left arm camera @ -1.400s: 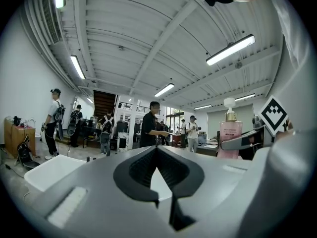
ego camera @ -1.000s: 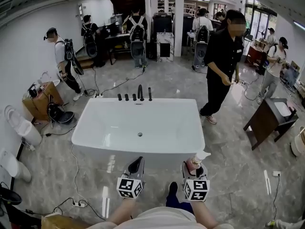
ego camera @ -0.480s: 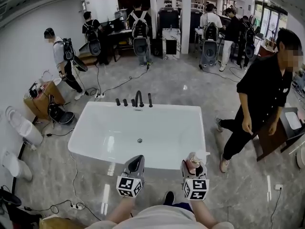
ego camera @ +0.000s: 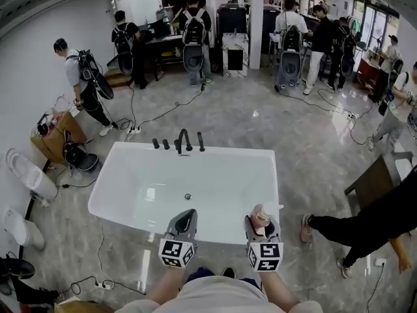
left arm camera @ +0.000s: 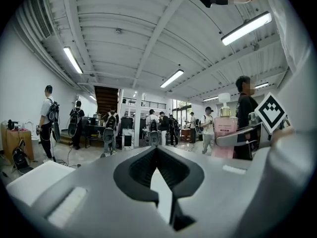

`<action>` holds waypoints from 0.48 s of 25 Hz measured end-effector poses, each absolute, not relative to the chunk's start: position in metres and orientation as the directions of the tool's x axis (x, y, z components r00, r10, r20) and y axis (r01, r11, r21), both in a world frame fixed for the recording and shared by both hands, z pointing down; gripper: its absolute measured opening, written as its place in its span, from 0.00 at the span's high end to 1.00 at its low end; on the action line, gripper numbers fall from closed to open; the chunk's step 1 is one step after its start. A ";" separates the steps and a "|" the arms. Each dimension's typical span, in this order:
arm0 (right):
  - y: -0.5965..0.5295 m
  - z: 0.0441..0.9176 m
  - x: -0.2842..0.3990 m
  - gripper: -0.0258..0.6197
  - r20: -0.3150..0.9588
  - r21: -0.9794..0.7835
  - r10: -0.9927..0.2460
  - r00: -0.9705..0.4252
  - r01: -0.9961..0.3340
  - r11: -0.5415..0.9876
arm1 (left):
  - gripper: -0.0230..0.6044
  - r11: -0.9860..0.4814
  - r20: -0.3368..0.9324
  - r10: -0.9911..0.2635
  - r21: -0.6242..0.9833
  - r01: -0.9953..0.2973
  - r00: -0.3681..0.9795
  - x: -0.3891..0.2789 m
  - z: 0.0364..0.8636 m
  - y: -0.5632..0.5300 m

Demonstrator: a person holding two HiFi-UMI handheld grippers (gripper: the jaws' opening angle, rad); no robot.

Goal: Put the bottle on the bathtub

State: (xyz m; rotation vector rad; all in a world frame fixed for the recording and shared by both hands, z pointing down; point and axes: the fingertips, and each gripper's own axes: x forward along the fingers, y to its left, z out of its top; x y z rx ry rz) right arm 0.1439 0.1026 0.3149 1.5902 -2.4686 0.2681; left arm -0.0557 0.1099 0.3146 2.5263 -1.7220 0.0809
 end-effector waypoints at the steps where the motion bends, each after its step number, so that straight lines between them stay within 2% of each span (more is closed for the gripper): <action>1: 0.098 0.316 0.144 0.62 0.261 -0.049 -0.877 -0.404 -0.912 0.406 | 0.95 -0.368 0.090 -0.925 0.042 -0.929 0.370 -0.054 0.315 0.103; 12: 0.042 0.321 0.132 0.62 0.263 -0.051 -0.900 -0.348 -0.936 0.347 | 0.95 -0.457 0.080 -0.885 0.039 -0.888 0.459 -0.057 0.318 0.029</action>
